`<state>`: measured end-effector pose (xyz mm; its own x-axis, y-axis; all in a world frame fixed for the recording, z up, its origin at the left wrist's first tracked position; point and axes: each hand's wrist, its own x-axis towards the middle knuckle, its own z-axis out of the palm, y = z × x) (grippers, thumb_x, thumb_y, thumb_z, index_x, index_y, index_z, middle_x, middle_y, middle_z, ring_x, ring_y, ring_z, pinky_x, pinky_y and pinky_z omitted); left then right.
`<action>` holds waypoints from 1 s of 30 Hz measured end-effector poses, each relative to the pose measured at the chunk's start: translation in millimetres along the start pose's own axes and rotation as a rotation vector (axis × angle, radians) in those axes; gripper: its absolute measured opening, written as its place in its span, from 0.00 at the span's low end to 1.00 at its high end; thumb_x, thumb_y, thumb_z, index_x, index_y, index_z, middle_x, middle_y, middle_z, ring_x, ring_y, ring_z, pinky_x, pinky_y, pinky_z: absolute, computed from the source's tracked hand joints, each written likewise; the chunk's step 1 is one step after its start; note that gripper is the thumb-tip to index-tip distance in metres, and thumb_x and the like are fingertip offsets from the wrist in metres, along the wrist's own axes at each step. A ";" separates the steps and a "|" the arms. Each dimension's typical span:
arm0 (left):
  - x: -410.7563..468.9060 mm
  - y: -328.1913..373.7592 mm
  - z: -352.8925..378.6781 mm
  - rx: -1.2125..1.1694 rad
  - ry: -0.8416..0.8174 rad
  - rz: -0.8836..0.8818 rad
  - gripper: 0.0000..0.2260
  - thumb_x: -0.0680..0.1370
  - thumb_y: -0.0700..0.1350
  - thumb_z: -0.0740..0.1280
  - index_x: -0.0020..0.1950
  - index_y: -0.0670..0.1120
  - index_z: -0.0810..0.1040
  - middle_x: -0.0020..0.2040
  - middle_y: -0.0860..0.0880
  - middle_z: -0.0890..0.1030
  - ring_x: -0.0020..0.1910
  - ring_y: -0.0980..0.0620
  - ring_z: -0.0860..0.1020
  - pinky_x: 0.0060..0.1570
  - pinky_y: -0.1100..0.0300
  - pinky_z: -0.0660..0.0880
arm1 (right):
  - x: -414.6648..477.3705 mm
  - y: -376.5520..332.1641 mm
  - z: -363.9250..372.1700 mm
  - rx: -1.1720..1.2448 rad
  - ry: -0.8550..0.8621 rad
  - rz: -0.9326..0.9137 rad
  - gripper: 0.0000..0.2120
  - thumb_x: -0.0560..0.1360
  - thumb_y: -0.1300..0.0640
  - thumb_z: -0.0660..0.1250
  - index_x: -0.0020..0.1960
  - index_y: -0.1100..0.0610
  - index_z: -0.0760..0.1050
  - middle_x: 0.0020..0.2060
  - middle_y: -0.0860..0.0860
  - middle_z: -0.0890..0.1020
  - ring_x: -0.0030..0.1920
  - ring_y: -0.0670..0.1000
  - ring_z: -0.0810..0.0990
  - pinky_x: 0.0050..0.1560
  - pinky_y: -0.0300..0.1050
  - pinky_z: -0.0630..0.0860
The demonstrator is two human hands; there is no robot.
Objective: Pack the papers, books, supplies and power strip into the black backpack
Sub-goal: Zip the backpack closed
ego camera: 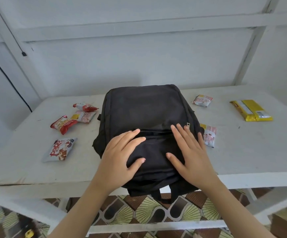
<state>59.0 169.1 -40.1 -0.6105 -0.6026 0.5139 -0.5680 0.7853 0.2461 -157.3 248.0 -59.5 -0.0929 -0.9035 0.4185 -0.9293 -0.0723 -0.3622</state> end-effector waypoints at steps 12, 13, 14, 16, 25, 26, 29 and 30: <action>89.0 82.8 26.3 -0.139 0.046 0.115 0.10 0.74 0.49 0.62 0.49 0.50 0.80 0.45 0.58 0.81 0.48 0.57 0.75 0.53 0.65 0.65 | -2.7 107.3 -26.7 0.026 0.243 0.449 0.18 0.77 0.62 0.61 0.67 0.56 0.71 0.61 0.55 0.77 0.62 0.58 0.74 0.62 0.52 0.69; 98.3 92.9 33.8 -0.143 0.005 0.140 0.09 0.74 0.49 0.62 0.49 0.51 0.80 0.44 0.58 0.81 0.48 0.57 0.75 0.53 0.65 0.65 | -0.9 123.9 -28.1 -0.036 0.219 0.473 0.19 0.76 0.62 0.62 0.67 0.57 0.71 0.61 0.57 0.77 0.62 0.60 0.74 0.62 0.56 0.69; 107.8 103.2 42.4 -0.125 -0.039 0.161 0.08 0.74 0.49 0.64 0.50 0.51 0.80 0.44 0.57 0.81 0.48 0.56 0.75 0.52 0.64 0.66 | 1.8 140.0 -31.5 -0.085 0.200 0.511 0.20 0.75 0.61 0.63 0.67 0.58 0.70 0.61 0.58 0.77 0.62 0.61 0.73 0.62 0.58 0.69; 124.8 123.9 62.0 -0.031 -0.151 0.190 0.10 0.75 0.50 0.64 0.53 0.50 0.79 0.47 0.54 0.81 0.50 0.52 0.75 0.54 0.59 0.66 | 9.8 170.3 -42.5 -0.170 0.165 0.603 0.22 0.75 0.57 0.64 0.69 0.58 0.69 0.62 0.60 0.76 0.64 0.62 0.71 0.63 0.59 0.66; 169.4 160.5 150.0 0.533 -0.555 -0.077 0.39 0.75 0.70 0.49 0.75 0.43 0.54 0.70 0.38 0.68 0.73 0.34 0.54 0.67 0.36 0.34 | 48.8 271.6 -79.6 -0.384 -0.109 0.851 0.33 0.75 0.35 0.55 0.75 0.50 0.57 0.74 0.64 0.54 0.74 0.66 0.49 0.71 0.63 0.44; 172.4 160.8 153.9 0.566 -0.574 -0.091 0.40 0.74 0.70 0.49 0.76 0.43 0.51 0.69 0.37 0.68 0.72 0.33 0.54 0.66 0.34 0.33 | 51.8 277.1 -81.6 -0.385 -0.114 0.862 0.33 0.74 0.34 0.56 0.74 0.50 0.60 0.74 0.64 0.54 0.74 0.66 0.49 0.71 0.63 0.43; 178.1 162.3 159.8 0.584 -0.602 -0.096 0.39 0.74 0.68 0.52 0.75 0.42 0.54 0.64 0.41 0.73 0.69 0.36 0.62 0.64 0.33 0.31 | 59.0 289.4 -84.7 -0.387 -0.107 0.883 0.31 0.71 0.32 0.59 0.65 0.52 0.67 0.69 0.64 0.66 0.71 0.66 0.57 0.70 0.64 0.45; 178.7 162.8 159.9 0.539 -0.578 -0.107 0.35 0.75 0.66 0.54 0.73 0.43 0.57 0.60 0.44 0.75 0.66 0.39 0.66 0.64 0.33 0.31 | 61.0 292.6 -85.1 -0.387 -0.087 0.871 0.29 0.70 0.33 0.62 0.62 0.53 0.68 0.64 0.62 0.71 0.68 0.65 0.63 0.70 0.64 0.47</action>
<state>-230.9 166.6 -39.6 -0.6430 -0.7651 -0.0341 -0.7384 0.6311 -0.2376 -465.3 207.7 -69.0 -0.7949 -0.6035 0.0629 -0.6017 0.7706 -0.2100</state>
